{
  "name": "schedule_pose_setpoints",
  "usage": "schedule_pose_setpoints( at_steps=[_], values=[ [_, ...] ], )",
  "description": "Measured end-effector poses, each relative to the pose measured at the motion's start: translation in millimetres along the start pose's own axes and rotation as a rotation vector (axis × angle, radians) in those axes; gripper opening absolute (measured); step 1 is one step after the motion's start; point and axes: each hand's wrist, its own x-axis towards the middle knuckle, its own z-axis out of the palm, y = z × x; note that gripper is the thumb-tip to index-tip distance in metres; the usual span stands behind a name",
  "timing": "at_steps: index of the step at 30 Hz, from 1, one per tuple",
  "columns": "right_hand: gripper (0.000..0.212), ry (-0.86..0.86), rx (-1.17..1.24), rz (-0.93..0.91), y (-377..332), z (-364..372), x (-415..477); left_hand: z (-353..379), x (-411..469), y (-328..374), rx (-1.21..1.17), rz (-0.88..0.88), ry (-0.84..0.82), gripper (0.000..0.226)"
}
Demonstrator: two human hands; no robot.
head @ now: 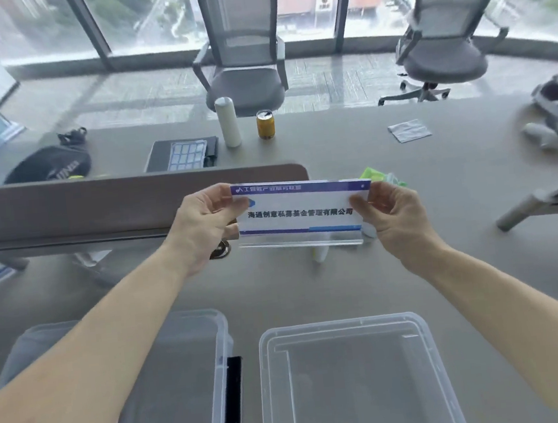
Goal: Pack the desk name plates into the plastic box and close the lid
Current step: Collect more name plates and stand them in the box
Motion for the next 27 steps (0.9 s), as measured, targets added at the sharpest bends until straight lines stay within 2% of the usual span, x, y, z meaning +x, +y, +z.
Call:
schedule_pose_setpoints(
  at_steps=[3,5,8,10,16,18,21,25,27],
  values=[
    [0.016,0.0,0.01,-0.051,-31,-4,-5,-4,-23,34,0.002,0.03,0.046,0.02],
    [0.01,-0.012,0.015,-0.091,-50,-5,-10,-5,-39,51,-0.008,0.051,0.086,0.023],
    [0.004,-0.051,-0.004,-0.145,-68,-5,-22,-7,-65,67,-0.001,0.081,0.138,0.01],
    [0.003,-0.067,-0.001,-0.164,-74,-2,-30,-10,-79,72,0.016,0.097,0.166,0.01],
    [0.014,-0.158,0.018,-0.18,-83,22,-67,-37,-131,76,0.163,0.131,0.249,0.012],
    [0.02,-0.178,0.015,-0.168,-85,34,-81,-53,-144,79,0.313,0.159,0.291,0.013],
    [0.029,-0.196,-0.039,-0.199,-89,52,-98,-72,-162,92,0.706,0.275,0.329,0.035],
    [0.038,-0.215,-0.08,-0.231,-98,84,-125,-71,-184,116,1.154,0.485,0.139,0.055],
    [0.038,-0.21,-0.081,-0.237,-103,104,-139,-70,-188,120,1.341,0.472,0.036,0.056]
  ],
)
